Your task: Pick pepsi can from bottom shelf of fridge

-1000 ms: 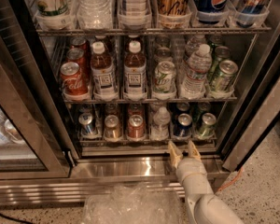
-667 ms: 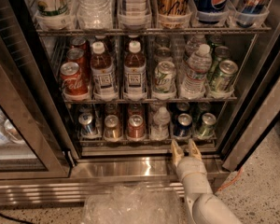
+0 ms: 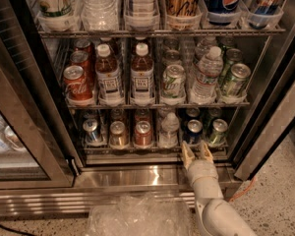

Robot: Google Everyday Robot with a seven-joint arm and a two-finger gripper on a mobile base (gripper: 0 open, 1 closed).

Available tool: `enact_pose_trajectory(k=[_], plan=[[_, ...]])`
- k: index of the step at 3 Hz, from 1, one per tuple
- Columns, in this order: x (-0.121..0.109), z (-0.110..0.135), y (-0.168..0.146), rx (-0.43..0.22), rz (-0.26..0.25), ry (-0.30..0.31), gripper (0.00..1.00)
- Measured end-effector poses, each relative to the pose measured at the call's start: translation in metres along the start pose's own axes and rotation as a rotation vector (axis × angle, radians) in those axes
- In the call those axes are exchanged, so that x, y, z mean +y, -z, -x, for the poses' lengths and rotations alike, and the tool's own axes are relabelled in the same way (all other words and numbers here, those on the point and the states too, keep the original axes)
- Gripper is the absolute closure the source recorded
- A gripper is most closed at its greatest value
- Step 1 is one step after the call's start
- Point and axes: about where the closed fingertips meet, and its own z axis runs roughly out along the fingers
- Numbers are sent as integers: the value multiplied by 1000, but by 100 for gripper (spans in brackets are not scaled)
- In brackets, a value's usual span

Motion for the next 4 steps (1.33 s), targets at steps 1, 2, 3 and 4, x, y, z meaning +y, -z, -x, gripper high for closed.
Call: enact_pose_trajectory(k=[1, 2, 3, 4], plan=[[4, 2, -13, -23, 20, 9, 43], [7, -1, -25, -29, 40, 17, 43], [9, -2, -37, -32, 57, 42, 42], [5, 3, -51, -53, 50, 80, 42]])
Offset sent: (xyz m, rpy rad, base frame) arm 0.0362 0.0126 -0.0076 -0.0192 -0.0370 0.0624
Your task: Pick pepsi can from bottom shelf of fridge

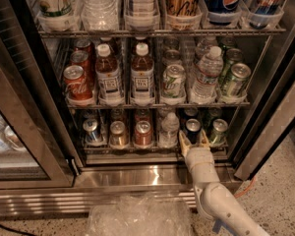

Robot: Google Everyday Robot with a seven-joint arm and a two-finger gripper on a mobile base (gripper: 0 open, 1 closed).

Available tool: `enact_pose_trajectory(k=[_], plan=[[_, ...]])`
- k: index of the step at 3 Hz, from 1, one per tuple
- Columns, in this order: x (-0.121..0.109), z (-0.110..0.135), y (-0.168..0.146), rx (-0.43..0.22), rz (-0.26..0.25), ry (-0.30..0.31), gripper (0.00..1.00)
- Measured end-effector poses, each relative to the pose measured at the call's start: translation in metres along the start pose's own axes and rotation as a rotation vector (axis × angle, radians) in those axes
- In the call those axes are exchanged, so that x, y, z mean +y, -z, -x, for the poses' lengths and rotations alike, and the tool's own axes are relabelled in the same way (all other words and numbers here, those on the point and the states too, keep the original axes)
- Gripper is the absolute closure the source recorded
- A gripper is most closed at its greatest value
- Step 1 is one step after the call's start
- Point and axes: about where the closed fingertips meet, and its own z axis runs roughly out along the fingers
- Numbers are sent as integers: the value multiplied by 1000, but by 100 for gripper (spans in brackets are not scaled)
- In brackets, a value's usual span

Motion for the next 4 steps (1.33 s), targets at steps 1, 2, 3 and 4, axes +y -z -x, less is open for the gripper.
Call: enact_pose_trajectory(k=[1, 2, 3, 4], plan=[[-6, 3, -15, -21, -14, 35, 43], [-8, 1, -24, -25, -22, 49, 62], [-8, 1, -24, -25, -22, 49, 85], [-8, 1, -23, -26, -24, 47, 100]])
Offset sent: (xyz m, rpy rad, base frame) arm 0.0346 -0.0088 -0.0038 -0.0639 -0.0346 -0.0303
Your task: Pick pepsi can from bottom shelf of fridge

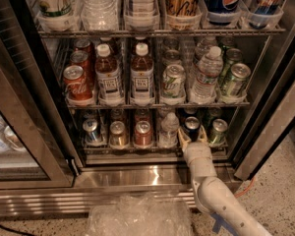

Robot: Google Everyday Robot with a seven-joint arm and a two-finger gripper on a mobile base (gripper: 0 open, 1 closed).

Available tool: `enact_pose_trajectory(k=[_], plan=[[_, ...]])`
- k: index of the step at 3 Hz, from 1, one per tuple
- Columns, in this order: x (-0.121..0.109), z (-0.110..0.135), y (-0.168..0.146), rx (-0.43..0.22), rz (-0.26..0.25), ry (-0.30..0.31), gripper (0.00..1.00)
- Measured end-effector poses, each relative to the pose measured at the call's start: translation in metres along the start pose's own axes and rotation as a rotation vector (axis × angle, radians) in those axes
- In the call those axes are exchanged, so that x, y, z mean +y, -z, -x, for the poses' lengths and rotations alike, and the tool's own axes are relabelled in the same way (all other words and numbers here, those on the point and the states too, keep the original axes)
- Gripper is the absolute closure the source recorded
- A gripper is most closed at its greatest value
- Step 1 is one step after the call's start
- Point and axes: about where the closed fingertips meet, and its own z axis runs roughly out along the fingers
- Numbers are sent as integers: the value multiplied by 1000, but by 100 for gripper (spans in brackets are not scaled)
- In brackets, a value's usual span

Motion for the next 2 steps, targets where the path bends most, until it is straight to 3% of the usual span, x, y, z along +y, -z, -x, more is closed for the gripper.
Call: enact_pose_trajectory(k=[1, 2], plan=[[-9, 28, 6, -57, -7, -10, 100], [-10, 75, 25, -156, 37, -39, 100]])
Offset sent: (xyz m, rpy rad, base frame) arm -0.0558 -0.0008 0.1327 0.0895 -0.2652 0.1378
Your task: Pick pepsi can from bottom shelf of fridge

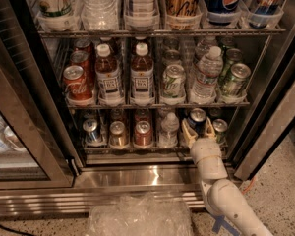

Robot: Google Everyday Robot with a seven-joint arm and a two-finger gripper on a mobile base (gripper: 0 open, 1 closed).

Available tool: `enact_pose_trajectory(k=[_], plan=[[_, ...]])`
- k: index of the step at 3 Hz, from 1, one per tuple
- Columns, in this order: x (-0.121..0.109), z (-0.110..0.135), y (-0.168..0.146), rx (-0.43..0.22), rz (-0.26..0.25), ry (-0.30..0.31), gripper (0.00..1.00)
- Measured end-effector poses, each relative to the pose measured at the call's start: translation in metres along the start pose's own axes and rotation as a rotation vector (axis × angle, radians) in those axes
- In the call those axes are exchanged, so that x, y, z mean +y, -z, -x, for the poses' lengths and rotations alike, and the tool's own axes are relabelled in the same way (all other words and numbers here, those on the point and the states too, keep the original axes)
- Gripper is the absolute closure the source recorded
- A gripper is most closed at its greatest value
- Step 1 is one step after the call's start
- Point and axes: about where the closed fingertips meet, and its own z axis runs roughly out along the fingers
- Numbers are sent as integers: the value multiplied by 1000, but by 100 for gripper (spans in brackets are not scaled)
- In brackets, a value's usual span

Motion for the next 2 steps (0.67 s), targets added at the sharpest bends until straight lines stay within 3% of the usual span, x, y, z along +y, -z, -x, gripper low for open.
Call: enact_pose_trajectory(k=[1, 2], plan=[[16, 23, 18, -40, 111, -69, 100], [34, 27, 46, -15, 250, -128, 100]])
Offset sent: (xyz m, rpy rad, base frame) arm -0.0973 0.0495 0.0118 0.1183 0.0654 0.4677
